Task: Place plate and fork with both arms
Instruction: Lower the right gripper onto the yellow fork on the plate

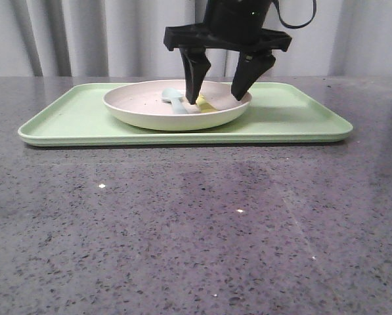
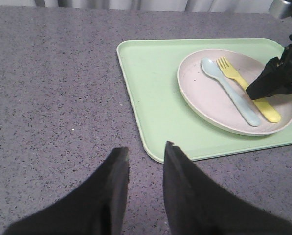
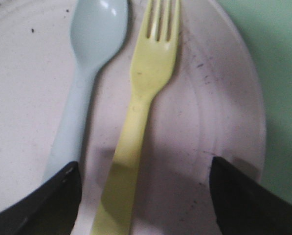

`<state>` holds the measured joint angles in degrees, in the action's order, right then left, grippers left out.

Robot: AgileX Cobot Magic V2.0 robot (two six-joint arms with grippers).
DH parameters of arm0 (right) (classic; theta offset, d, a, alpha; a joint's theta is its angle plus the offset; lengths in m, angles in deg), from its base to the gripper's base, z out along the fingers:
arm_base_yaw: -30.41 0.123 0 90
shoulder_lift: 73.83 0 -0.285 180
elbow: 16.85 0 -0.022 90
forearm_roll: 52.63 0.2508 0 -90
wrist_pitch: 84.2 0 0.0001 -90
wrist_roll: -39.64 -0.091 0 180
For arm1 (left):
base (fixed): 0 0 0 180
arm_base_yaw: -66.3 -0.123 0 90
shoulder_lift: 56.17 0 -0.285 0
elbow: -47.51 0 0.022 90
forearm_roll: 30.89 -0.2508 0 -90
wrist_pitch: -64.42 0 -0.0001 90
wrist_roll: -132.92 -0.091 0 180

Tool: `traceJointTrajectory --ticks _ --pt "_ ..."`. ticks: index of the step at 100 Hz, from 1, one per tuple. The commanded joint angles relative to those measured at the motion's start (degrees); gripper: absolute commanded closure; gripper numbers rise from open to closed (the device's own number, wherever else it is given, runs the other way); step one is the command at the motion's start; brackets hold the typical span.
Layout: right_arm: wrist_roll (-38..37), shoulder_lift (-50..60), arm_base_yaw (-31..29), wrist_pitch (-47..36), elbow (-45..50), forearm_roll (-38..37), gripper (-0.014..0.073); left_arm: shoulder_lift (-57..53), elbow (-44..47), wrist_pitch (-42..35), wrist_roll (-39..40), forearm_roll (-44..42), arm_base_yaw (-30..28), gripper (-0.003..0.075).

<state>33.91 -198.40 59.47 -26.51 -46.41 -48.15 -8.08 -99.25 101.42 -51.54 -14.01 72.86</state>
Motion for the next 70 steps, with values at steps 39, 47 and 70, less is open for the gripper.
traceJointTrajectory --ticks 39,47,70 --pt "0.11 2.39 0.05 -2.81 -1.82 0.53 0.0045 -0.19 -1.48 -3.38 0.31 0.69 -0.09 0.0543" --pt "0.11 2.39 0.05 -3.07 -1.82 0.53 0.0048 -0.19 -1.48 -3.38 0.31 0.69 -0.09 0.0543" --pt "0.11 2.36 0.05 -3.08 -1.82 0.53 0.0144 -0.19 -1.48 -3.38 0.31 0.69 -0.09 0.0543"
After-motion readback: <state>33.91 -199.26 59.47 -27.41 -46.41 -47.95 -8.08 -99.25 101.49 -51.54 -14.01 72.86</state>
